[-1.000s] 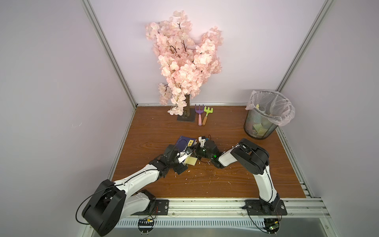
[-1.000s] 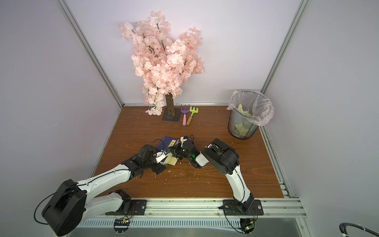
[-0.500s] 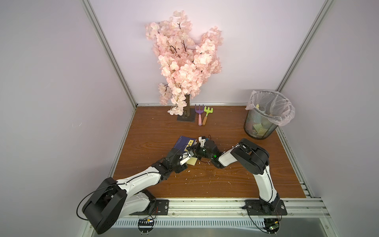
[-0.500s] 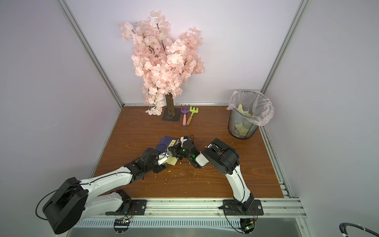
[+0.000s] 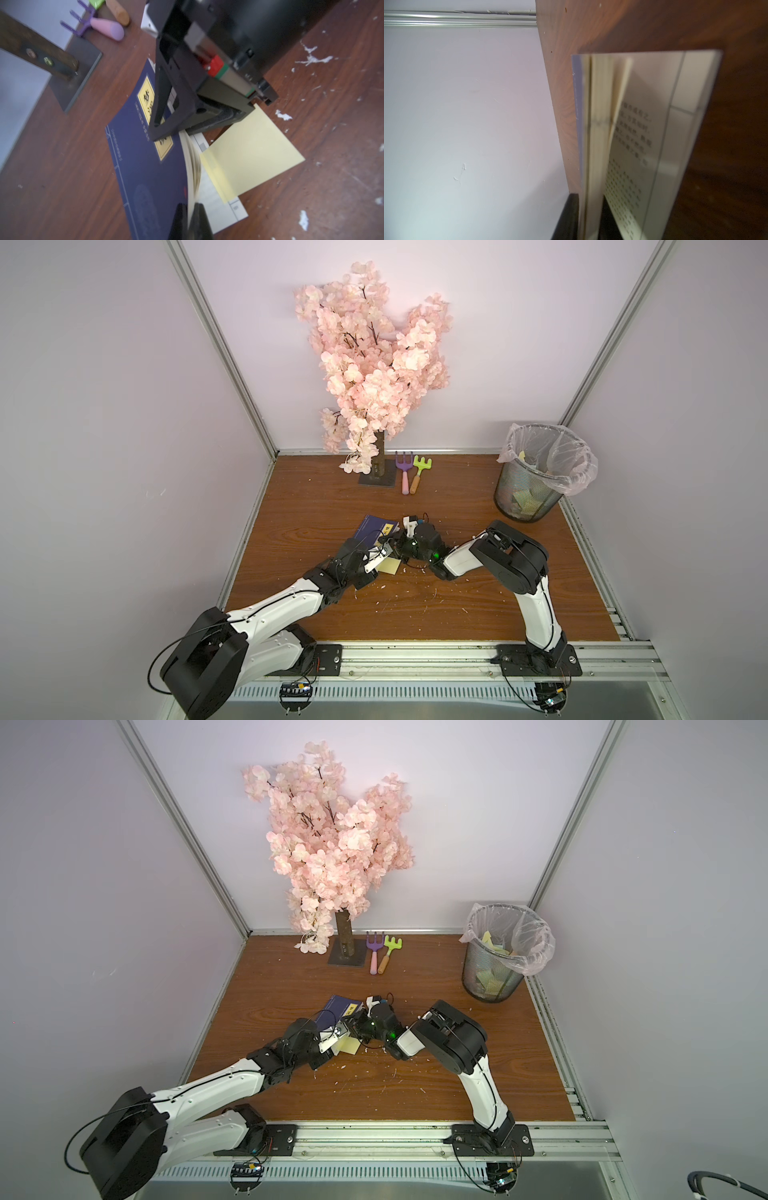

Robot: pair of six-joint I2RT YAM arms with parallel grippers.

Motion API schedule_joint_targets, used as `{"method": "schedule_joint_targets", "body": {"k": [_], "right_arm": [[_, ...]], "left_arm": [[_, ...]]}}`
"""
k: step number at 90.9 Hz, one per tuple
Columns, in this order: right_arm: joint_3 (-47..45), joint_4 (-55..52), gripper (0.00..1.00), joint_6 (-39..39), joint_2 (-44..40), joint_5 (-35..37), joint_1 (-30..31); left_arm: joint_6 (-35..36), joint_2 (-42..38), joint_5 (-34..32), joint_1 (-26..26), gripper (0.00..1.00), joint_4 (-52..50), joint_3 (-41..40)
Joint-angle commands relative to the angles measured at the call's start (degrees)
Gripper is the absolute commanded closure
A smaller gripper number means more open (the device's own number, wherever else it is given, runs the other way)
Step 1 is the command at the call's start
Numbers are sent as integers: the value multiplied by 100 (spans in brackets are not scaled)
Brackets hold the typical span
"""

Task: Peel off the used sticky note
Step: Turn the page of the book at the center of the board.

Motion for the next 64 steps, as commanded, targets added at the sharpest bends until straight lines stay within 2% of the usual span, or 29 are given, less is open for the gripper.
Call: {"method": "schedule_joint_targets", "body": {"k": [1,12,21,48,64], "right_arm": [[-94,113,76,-145,-373,-71,-55],[-165,118,71,-194,-401,-87,-90],[-216,33,60,-238,-461,-87,-128],[-685,-87,35,-753,-919,-173,-504],[-905,-204,34,-986,-1101,-177,-580]], "left_arm": [[-204,-55,191,-53,98,-278,228],[-362,-55,455,-24,99,-492,387],[-539,-48,942,204,99,-660,547],[-1316,194,3064,1707,98,-870,1001],[-1565,665,4153,2603,98,-773,1057]]}}
